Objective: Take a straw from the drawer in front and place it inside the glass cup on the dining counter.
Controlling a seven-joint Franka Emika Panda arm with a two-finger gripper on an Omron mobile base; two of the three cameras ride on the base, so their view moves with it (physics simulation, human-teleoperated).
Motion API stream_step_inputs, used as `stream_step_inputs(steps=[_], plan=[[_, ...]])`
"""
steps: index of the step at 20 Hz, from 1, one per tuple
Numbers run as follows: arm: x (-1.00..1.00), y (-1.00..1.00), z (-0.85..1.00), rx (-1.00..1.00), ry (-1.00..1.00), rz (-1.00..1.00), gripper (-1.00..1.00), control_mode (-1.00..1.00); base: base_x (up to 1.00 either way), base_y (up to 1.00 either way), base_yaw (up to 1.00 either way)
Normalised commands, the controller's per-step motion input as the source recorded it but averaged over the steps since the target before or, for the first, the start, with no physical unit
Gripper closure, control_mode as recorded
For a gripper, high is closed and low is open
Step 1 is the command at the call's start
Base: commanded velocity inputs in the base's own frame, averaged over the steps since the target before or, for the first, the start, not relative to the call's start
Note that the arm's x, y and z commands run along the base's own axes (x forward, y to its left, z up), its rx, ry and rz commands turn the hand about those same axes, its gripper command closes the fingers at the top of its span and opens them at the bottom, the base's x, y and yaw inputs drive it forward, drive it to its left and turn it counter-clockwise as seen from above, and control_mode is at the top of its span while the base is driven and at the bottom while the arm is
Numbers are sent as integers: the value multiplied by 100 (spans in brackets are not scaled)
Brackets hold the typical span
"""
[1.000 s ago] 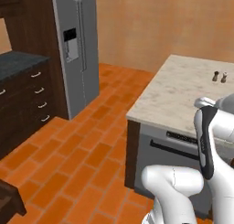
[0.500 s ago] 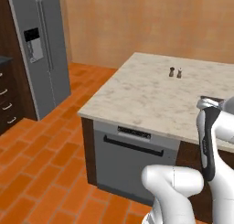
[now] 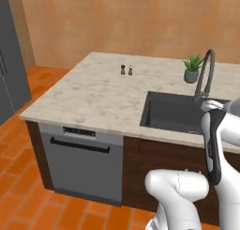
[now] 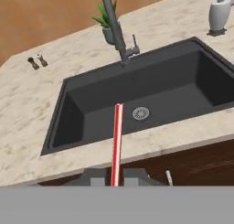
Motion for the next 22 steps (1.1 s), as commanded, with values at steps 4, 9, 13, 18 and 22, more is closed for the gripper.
stream_step_inputs(steps=[4, 9, 13, 18, 22], plan=[[0, 0, 0, 0, 0, 0, 100, 100, -22, -85, -27], [0, 0, 0, 0, 0, 0, 100, 100, -23, -88, -27], [0, 0, 0, 0, 0, 0, 100, 100, -21, -95, -25], [0, 0, 0, 0, 0, 0, 100, 100, -17, -100, -22], [0, 0, 0, 0, 0, 0, 100, 100, -13, -100, -15]])
